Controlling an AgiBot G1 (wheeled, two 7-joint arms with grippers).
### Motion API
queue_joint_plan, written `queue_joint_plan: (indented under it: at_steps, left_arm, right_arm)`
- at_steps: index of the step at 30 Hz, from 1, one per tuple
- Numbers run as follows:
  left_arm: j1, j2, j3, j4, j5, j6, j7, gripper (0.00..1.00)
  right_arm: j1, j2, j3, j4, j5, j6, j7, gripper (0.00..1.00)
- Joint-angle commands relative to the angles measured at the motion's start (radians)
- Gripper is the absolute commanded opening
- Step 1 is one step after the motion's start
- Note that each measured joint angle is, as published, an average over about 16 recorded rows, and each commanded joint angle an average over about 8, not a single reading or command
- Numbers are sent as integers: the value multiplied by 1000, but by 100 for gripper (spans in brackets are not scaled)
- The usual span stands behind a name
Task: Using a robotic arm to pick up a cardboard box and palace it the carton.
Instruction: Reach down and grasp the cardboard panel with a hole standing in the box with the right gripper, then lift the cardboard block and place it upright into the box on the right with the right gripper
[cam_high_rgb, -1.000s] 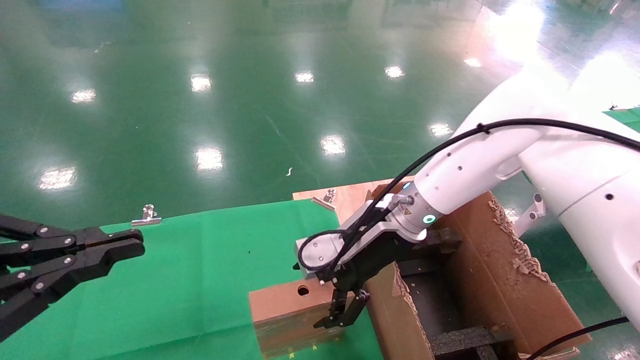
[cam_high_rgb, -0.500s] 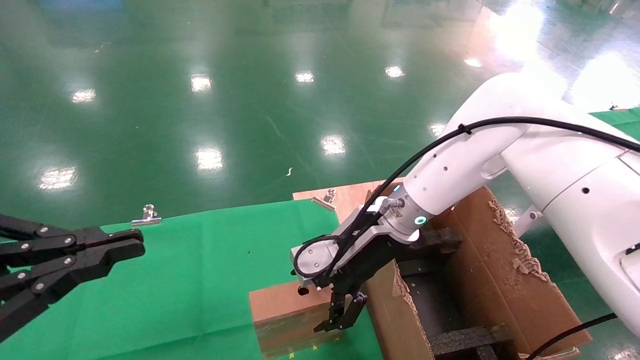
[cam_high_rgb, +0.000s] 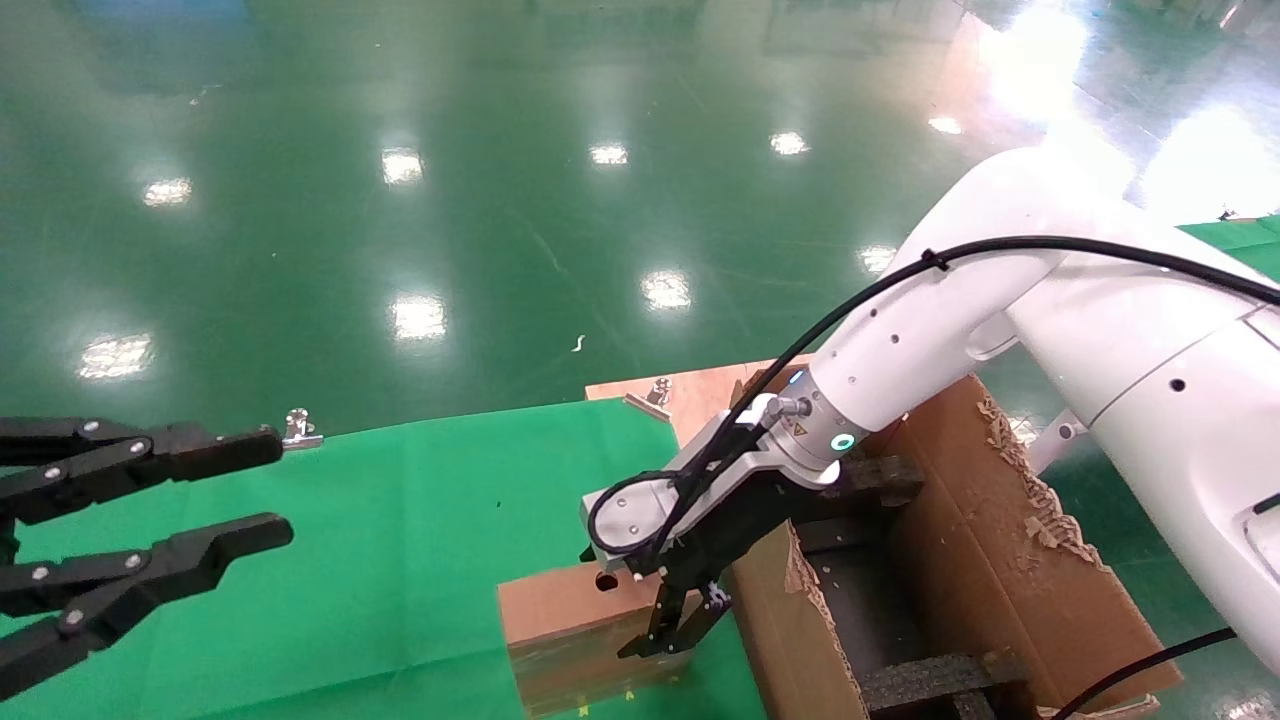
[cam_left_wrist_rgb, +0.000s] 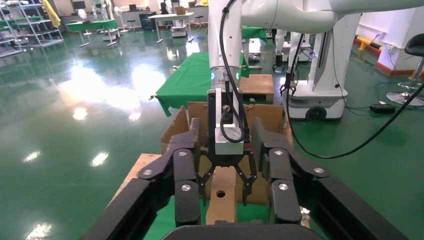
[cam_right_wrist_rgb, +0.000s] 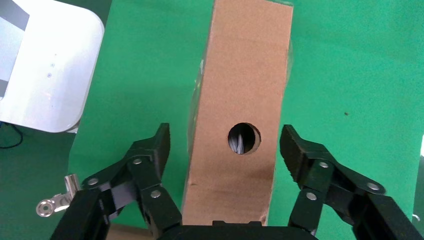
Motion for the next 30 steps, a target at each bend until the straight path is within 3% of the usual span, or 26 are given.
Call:
queue_joint_plan:
  at_steps: [1,20,30]
  left_arm:
    - [0,0,0,0,0,0,0,100]
    - [0,0,0,0,0,0,0,100]
    - [0,0,0,0,0,0,0,100]
  right_arm:
    - [-1,1,1,1,0,0,1,0]
    - [9,10,8,-5,16,21,24,0]
    - [165,28,46,-79,37,13,30,0]
